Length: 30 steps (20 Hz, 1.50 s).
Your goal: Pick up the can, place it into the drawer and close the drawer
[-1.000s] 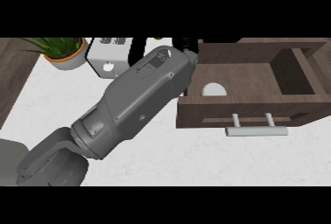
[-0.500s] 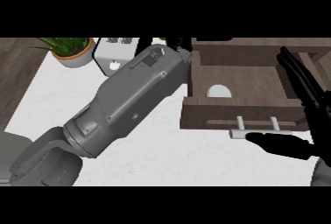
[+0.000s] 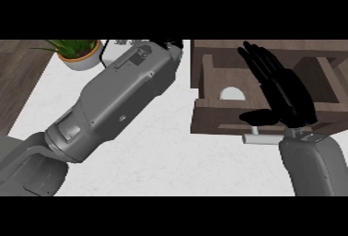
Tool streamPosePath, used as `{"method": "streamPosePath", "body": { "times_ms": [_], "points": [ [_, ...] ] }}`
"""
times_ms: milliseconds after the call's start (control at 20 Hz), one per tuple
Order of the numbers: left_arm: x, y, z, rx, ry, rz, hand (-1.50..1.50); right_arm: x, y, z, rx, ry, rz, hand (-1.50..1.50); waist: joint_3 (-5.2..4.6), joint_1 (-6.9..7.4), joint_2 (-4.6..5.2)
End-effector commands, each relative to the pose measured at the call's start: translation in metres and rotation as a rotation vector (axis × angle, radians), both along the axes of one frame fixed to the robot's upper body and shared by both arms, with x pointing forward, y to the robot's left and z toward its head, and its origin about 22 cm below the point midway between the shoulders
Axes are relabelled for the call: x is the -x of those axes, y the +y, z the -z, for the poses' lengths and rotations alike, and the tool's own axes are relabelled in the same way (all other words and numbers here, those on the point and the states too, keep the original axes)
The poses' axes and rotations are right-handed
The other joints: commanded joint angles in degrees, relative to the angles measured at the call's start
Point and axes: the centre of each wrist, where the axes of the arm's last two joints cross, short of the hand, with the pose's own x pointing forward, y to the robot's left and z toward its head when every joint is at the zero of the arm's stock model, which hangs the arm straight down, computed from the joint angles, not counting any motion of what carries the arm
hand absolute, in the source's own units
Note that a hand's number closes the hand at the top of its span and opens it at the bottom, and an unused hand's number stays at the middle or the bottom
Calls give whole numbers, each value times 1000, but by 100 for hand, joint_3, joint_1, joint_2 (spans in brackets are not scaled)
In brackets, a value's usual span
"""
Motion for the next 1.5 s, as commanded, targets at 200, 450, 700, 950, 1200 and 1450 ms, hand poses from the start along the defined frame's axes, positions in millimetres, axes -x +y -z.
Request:
{"method": "streamPosePath", "body": {
  "times_ms": [200, 450, 700, 950, 1200, 1450],
  "points": [
    [-4, 35, -15, -3, 3, -34, -150, -52, 27, 47, 126, 17, 81, -150, 4, 65, 2],
    [3, 50, -23, 20, -8, -27, -150, -60, 42, 92, 183, 37, 115, -150, 5, 89, 8],
    [6, 65, -20, -19, -1, -41, -150, -81, 25, 99, 195, -13, 182, -150, 9, 110, 33],
    [10, 85, -21, -2, -33, -44, -150, -97, 16, 96, 205, -52, 215, -150, 8, 153, 56],
    [16, 84, -11, 1, 2, -40, -150, -111, 4, 86, 208, -94, 235, -150, 10, 156, 73],
    [23, 93, -32, 4, -2, -24, -150, -121, -6, 77, 211, -139, 297, -150, 15, 355, 104]
  ]
}}
